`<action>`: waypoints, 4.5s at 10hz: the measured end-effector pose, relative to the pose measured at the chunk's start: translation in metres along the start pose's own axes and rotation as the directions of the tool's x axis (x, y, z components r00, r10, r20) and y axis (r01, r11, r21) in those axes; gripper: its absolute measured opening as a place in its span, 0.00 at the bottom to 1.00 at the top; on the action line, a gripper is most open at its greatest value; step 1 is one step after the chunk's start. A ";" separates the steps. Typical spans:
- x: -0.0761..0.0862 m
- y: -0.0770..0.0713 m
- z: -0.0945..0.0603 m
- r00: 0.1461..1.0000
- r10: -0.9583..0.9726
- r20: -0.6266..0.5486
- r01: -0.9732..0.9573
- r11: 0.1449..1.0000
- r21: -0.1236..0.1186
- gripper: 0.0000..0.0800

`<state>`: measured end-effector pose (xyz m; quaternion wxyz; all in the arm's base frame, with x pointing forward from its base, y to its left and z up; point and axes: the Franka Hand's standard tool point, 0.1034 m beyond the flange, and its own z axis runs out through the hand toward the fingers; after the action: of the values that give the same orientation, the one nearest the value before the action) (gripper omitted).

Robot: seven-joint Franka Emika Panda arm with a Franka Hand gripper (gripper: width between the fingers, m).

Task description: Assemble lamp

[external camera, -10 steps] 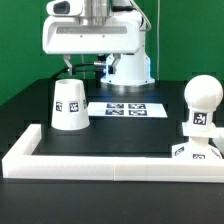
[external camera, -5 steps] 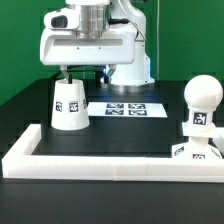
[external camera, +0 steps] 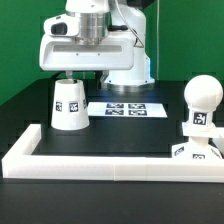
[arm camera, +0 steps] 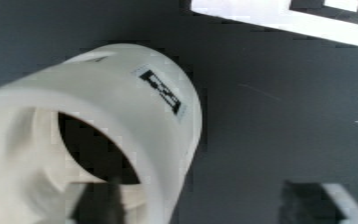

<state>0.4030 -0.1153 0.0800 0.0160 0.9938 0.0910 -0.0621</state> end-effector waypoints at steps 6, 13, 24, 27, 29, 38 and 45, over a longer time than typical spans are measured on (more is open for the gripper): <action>0.001 0.000 -0.001 1.000 -0.001 -0.003 0.001 1.000 -0.001 0.06; 0.032 -0.040 -0.054 1.000 -0.015 0.027 0.013 0.998 0.054 0.06; 0.096 -0.077 -0.123 0.994 0.089 0.059 -0.096 0.987 0.131 0.06; 0.129 -0.104 -0.148 0.992 0.114 0.049 -0.120 0.982 0.145 0.06; 0.151 -0.125 -0.173 0.986 0.154 0.064 -0.162 0.975 0.150 0.06; 0.188 -0.157 -0.203 0.975 0.202 0.091 -0.214 0.965 0.151 0.06; 0.222 -0.181 -0.184 0.971 0.238 0.040 -0.241 0.960 0.142 0.06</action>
Offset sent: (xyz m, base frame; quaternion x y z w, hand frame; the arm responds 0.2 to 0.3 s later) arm 0.0000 0.0000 0.0000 0.0000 0.0000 0.0000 1.0000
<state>0.6092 0.1106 0.2308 -0.0484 0.9952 -0.0347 -0.0775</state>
